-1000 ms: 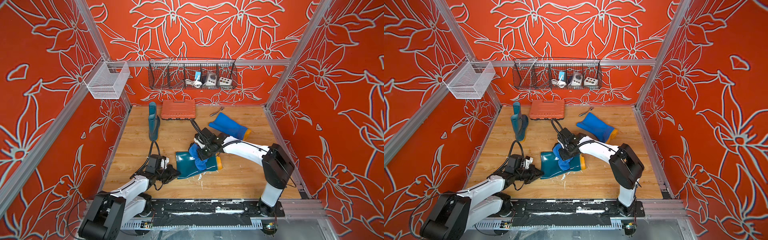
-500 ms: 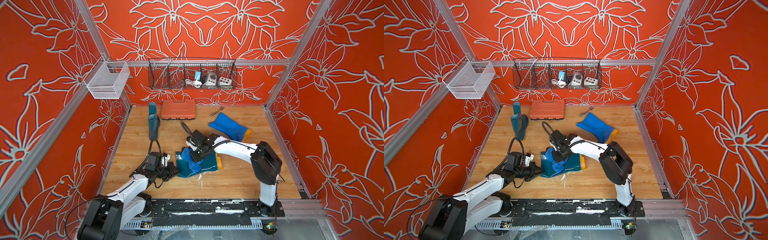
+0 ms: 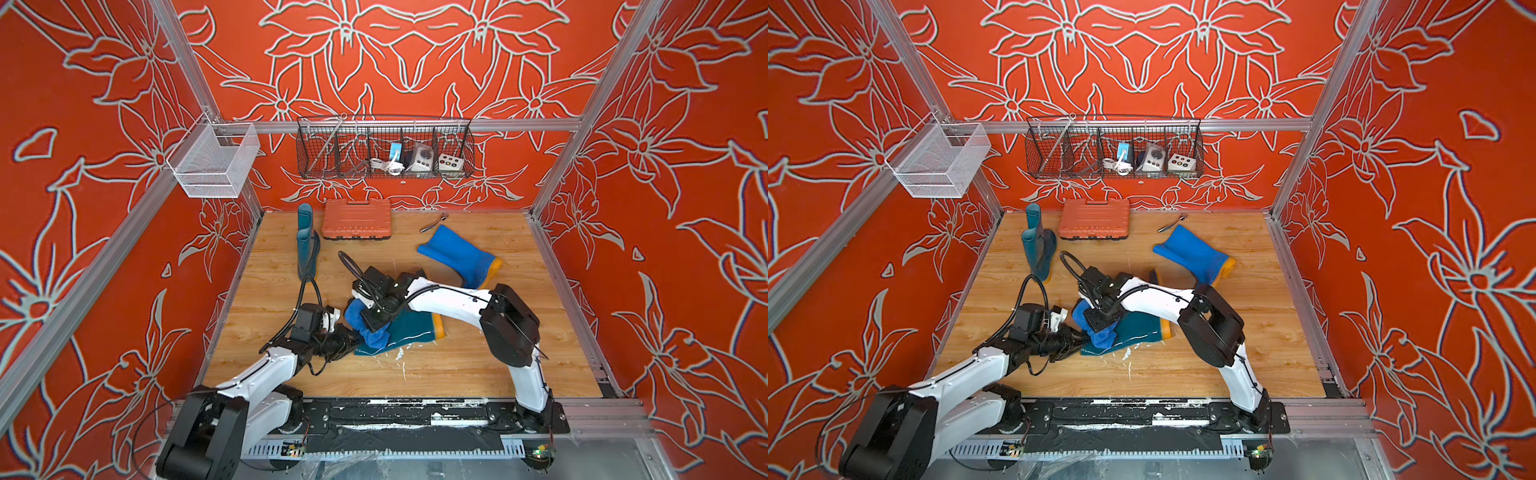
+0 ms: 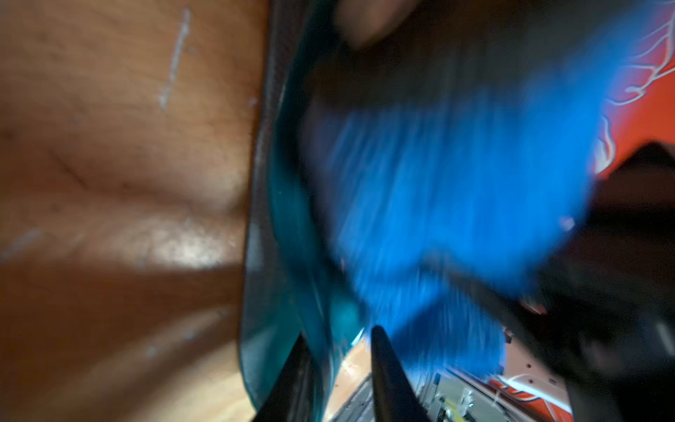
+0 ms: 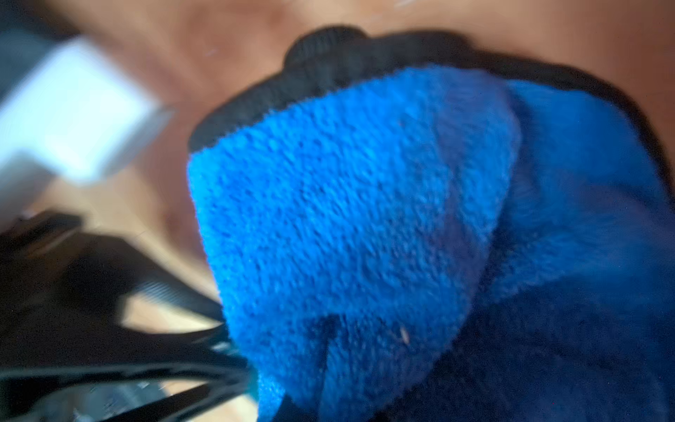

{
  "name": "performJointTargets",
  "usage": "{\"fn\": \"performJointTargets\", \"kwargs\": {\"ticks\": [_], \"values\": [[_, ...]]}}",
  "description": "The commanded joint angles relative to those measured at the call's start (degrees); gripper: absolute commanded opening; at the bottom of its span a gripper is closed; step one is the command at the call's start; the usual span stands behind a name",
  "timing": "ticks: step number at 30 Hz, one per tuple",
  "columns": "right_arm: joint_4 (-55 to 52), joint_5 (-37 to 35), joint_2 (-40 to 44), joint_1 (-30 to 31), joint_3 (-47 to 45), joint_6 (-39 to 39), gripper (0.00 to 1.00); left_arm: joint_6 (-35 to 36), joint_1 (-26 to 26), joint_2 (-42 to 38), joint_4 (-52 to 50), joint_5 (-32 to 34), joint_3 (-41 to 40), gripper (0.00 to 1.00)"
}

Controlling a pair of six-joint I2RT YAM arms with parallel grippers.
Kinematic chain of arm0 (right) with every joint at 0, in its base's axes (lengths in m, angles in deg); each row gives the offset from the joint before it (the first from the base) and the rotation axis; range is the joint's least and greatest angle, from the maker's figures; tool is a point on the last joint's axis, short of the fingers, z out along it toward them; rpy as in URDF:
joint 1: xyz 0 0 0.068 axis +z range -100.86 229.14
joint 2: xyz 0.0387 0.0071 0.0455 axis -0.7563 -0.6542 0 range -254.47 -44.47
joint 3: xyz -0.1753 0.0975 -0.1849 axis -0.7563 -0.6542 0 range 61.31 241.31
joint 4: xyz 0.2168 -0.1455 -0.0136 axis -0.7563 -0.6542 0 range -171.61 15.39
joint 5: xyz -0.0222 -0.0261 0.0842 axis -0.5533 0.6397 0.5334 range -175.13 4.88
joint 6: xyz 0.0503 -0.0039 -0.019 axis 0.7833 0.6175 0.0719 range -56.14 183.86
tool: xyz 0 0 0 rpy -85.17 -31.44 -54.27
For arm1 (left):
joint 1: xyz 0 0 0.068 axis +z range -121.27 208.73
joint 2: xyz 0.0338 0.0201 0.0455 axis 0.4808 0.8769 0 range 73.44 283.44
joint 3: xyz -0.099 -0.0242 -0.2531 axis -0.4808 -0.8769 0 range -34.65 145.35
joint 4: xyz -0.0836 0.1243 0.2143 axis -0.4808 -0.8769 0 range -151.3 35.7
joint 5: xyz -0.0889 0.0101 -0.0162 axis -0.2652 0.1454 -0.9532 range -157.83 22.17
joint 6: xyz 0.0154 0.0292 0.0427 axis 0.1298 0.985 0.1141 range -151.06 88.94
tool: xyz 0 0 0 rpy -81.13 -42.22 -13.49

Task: Wipe the rubber boots with a cloth
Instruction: Wipe the dirt off the rubber boot.

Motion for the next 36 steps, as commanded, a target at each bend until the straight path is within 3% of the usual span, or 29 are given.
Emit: {"fn": "performJointTargets", "kwargs": {"ticks": [1, 4, 7, 12, 19, 24, 27, 30, 33, 36], "values": [[-2.90, -1.47, 2.62, -3.35, -1.05, -0.37, 0.00, -0.14, 0.30, 5.23, 7.05, -1.64, 0.65, 0.30], [-1.49, -2.17, 8.25, -7.83, -8.54, 0.29, 0.00, 0.43, 0.30, 10.95, 10.59, -2.57, 1.12, 0.29], [0.51, -1.96, 12.11, -11.56, -14.33, 0.94, 0.00, -0.10, 0.28, 13.99, 13.73, -4.32, 0.51, 0.15], [-0.55, -0.52, 6.20, -9.63, -7.10, 0.50, 0.00, 1.88, 0.23, 8.74, 7.64, -2.49, -0.33, 0.00], [-5.80, 1.10, -8.96, -2.82, 16.07, -2.27, 0.00, 2.81, 0.21, -6.49, -5.40, 3.28, -1.49, 0.00], [-4.49, -1.92, -3.88, -7.04, 6.08, -3.10, 0.00, 0.63, 0.21, -13.10, -6.45, 5.55, -4.02, 0.00], [-2.10, -3.33, 2.85, -13.51, -4.33, -2.57, 0.00, 0.27, 0.21, -12.21, -5.03, 5.49, -4.74, 0.00], [-1.76, -5.30, 6.75, -17.43, -8.59, -3.45, 0.00, 0.56, 0.23, -9.30, -2.68, 4.98, -4.79, 0.00], [-1.14, -4.13, 5.94, -16.43, -7.09, -2.47, 0.00, 0.61, 0.21, -4.73, 0.02, 4.23, -4.68, 0.00], [0.22, -2.54, 1.78, -10.23, -1.41, -1.25, 0.00, -0.34, 0.21, -1.32, 3.19, 3.00, -4.64, 0.00]]}}
